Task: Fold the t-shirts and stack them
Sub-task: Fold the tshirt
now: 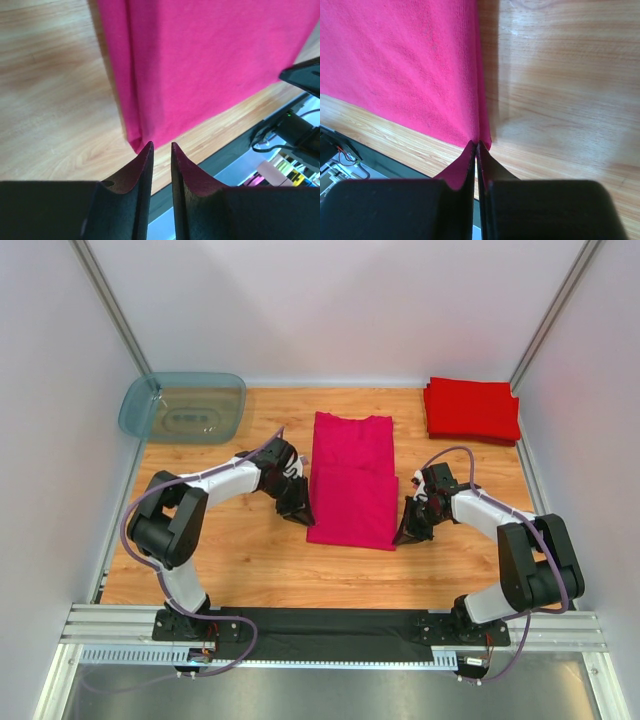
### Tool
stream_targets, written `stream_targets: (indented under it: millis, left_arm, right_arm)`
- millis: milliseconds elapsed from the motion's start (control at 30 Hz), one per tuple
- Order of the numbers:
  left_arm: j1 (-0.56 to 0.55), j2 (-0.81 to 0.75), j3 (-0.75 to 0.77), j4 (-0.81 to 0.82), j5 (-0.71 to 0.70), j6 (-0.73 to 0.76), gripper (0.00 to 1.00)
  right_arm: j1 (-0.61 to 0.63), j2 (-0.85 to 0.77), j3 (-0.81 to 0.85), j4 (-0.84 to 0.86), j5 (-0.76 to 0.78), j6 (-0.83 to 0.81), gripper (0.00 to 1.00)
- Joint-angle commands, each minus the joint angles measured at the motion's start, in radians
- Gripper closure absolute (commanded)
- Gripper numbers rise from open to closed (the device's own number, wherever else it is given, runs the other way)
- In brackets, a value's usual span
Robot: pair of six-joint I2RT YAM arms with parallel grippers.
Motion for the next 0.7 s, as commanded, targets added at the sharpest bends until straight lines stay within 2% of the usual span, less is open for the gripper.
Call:
stream_targets:
  millis: [0,500,567,667]
  left_arm:
    - [-0.003,0.033,0.013,-0.016,-0.025,0.044,0.73]
    - [-0.004,0.055,-0.025,0.033,0.000,0.017,0.70]
    - [-0.004,0.058,-0.030,0.050,0.010,0.009,0.71]
    - [-0.004,0.061,-0.025,0.055,0.021,0.001,0.80]
  right_arm:
    - [0.004,-0.028,0.014,0.013,0.010,-0.009,1.00]
    - [0.005,-0.028,0.027,0.005,0.009,-0.016,1.00]
    - [0.004,-0.027,0.029,0.005,0.010,-0.018,1.00]
    - [0.002,-0.028,0.029,0.005,0.010,-0.018,1.00]
